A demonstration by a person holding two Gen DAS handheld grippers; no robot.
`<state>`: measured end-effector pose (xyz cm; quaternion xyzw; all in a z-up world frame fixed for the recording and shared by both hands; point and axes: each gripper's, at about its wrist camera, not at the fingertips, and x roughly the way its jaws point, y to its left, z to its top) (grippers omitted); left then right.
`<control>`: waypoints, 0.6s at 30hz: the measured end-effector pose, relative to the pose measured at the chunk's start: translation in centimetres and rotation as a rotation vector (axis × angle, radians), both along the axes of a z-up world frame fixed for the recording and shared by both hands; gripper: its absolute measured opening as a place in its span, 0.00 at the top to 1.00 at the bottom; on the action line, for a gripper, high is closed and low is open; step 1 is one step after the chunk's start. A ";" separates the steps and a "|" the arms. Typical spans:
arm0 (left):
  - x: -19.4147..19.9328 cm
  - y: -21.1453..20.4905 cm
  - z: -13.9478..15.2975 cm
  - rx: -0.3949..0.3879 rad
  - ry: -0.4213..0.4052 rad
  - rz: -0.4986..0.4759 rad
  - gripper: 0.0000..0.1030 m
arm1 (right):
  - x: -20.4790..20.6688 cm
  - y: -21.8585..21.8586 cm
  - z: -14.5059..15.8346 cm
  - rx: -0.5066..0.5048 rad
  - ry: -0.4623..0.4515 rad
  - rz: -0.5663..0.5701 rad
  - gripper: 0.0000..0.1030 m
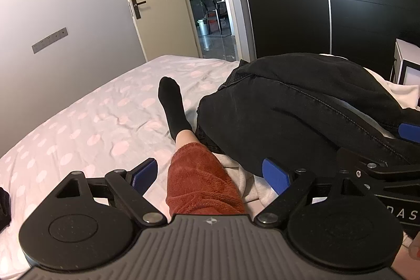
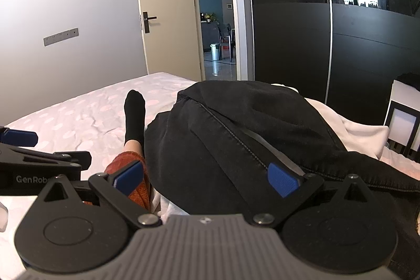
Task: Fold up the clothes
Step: 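Move both grippers open toward the black jeans lying on the bed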
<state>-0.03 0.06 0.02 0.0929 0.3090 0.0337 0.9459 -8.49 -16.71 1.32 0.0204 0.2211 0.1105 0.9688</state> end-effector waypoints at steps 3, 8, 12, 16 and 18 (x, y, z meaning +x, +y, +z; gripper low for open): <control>0.0 0.1 0.0 0.002 -0.002 0.001 0.00 | -0.1 0.0 0.1 -0.005 -0.003 0.004 0.01; -0.1 0.3 0.1 0.006 -0.006 0.004 0.00 | -0.2 0.1 0.2 -0.013 -0.008 0.010 0.01; -0.2 0.3 -0.1 0.000 -0.002 0.006 0.00 | 0.0 0.3 -0.1 -0.012 0.003 0.013 0.01; -0.3 0.3 0.1 0.001 -0.005 0.008 0.00 | 0.1 0.3 -0.1 -0.013 0.004 0.012 0.01; -0.1 0.4 0.0 -0.012 -0.003 0.010 0.00 | 0.1 0.3 0.0 -0.014 0.005 0.011 0.01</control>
